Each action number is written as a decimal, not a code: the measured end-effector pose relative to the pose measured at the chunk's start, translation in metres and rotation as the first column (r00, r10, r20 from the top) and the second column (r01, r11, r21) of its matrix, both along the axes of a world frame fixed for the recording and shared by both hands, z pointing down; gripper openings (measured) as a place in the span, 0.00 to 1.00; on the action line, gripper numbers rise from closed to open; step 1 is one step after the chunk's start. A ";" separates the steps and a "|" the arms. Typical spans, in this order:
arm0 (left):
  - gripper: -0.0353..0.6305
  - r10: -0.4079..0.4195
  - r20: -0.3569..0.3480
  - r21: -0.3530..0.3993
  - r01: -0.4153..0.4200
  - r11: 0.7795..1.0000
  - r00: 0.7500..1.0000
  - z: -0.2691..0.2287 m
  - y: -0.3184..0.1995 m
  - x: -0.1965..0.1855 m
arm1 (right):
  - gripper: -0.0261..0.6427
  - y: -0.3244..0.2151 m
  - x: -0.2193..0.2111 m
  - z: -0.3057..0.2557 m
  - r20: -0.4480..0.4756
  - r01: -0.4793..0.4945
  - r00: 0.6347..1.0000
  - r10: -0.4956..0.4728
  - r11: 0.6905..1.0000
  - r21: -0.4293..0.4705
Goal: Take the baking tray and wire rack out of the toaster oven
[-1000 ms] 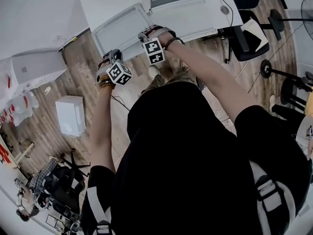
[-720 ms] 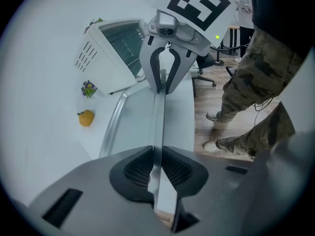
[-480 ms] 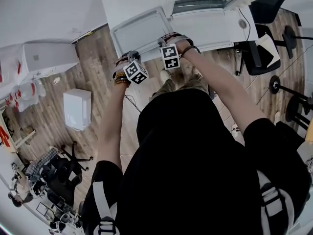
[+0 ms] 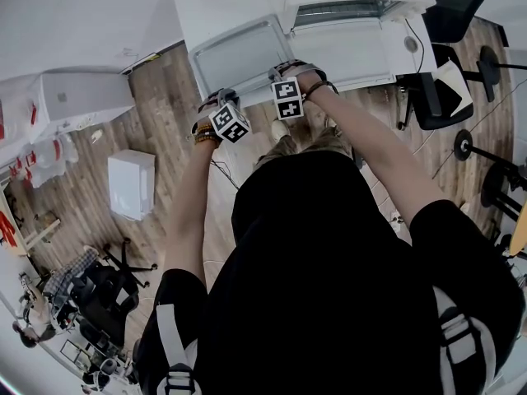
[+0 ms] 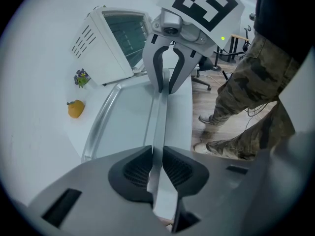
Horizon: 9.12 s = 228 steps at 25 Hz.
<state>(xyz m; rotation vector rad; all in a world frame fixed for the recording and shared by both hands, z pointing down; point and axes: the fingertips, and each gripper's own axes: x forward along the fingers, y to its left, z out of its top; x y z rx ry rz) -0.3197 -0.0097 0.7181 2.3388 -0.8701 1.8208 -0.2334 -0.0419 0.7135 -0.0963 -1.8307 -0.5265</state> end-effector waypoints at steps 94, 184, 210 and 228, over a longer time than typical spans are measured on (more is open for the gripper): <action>0.32 -0.027 -0.322 0.259 0.115 0.959 0.946 -0.130 -0.139 0.272 | 0.35 -0.157 0.268 -0.138 0.473 -0.613 0.694 0.543 0.790 -0.008; 0.21 -0.061 0.154 0.037 0.056 0.998 0.986 -0.031 -0.235 0.279 | 0.13 -0.232 0.292 -0.028 0.183 -0.434 0.892 0.413 0.896 0.096; 0.11 0.145 0.222 -0.005 -0.147 0.989 0.964 -0.019 -0.145 0.292 | 0.11 -0.131 0.308 -0.025 0.154 -0.436 0.886 0.438 0.899 -0.045; 0.11 0.075 0.129 -0.024 -0.073 0.997 0.989 -0.050 -0.073 0.320 | 0.11 -0.064 0.335 -0.059 0.151 -0.481 0.862 0.485 0.875 -0.065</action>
